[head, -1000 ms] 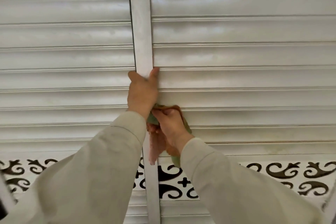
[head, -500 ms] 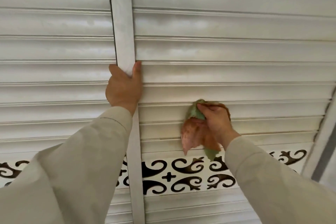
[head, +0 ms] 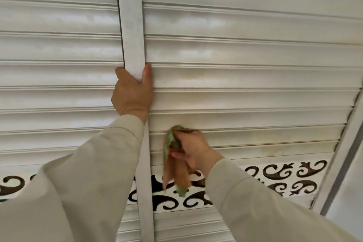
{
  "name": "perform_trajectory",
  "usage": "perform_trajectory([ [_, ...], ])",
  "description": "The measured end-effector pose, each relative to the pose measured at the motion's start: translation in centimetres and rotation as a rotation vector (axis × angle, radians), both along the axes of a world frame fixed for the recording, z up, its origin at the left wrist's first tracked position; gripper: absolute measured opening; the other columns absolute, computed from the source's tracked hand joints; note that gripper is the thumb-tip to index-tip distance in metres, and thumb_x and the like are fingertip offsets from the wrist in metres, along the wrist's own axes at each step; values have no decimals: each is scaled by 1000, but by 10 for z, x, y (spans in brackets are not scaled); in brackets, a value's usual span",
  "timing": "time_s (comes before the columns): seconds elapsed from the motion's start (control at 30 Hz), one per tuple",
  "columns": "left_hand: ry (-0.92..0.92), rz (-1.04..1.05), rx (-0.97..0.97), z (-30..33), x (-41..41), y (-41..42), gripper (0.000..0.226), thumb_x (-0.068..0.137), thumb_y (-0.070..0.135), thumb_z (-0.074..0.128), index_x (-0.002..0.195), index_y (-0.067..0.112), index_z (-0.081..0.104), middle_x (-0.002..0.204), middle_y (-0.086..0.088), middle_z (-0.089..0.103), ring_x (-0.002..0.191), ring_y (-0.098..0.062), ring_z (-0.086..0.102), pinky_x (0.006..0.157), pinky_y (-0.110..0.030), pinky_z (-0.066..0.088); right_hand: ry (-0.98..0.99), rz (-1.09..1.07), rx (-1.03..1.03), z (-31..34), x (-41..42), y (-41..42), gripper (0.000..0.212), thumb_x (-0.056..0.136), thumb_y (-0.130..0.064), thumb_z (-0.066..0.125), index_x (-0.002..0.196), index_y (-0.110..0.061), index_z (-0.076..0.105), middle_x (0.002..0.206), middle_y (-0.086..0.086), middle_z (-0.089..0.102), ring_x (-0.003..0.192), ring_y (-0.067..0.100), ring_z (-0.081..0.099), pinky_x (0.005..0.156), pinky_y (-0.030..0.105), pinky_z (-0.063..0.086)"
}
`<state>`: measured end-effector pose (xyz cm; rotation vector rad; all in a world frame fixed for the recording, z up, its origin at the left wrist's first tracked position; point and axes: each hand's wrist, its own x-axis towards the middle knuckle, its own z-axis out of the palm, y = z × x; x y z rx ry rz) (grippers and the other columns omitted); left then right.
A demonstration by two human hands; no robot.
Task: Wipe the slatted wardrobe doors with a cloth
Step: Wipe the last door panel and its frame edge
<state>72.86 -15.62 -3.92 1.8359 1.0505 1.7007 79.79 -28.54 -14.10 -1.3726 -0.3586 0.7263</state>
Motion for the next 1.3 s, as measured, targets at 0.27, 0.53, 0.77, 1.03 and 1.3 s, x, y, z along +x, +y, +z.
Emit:
perform_trajectory([
  [0.27,29,-19,-3,1,-1,2,64,91,70,43,112,10,42,89,-4,62,89,-37,63,70,-36,37,97,2,-146,1,-38,53,19,97,-26,51,83,-17,62,54,1,55,33,9,36,35,15,23],
  [0.53,81,-28,-22,3,-3,1,64,91,72,42,111,12,41,84,1,54,91,-35,63,70,-35,35,125,-66,-148,7,-20,47,22,99,-18,50,78,-16,54,47,1,49,24,7,30,32,11,19],
  [0.77,91,-12,-15,3,-5,-3,65,90,72,41,113,11,42,91,-4,60,93,-37,63,71,-35,34,118,-99,-157,10,8,16,25,101,-16,50,77,-15,54,56,1,49,24,5,30,30,11,19],
  [1.03,75,17,3,1,-1,-3,65,90,71,43,113,9,42,100,-13,65,96,-40,62,73,-37,34,196,-235,-93,12,61,-40,26,102,-13,47,76,-14,52,61,3,50,21,4,32,26,10,19],
  [1.3,-100,147,109,-1,12,-17,67,79,61,62,113,4,57,124,-15,50,119,-33,47,96,-41,36,298,-364,27,5,100,-61,14,97,-4,51,88,-12,59,68,6,53,30,12,45,33,11,35],
])
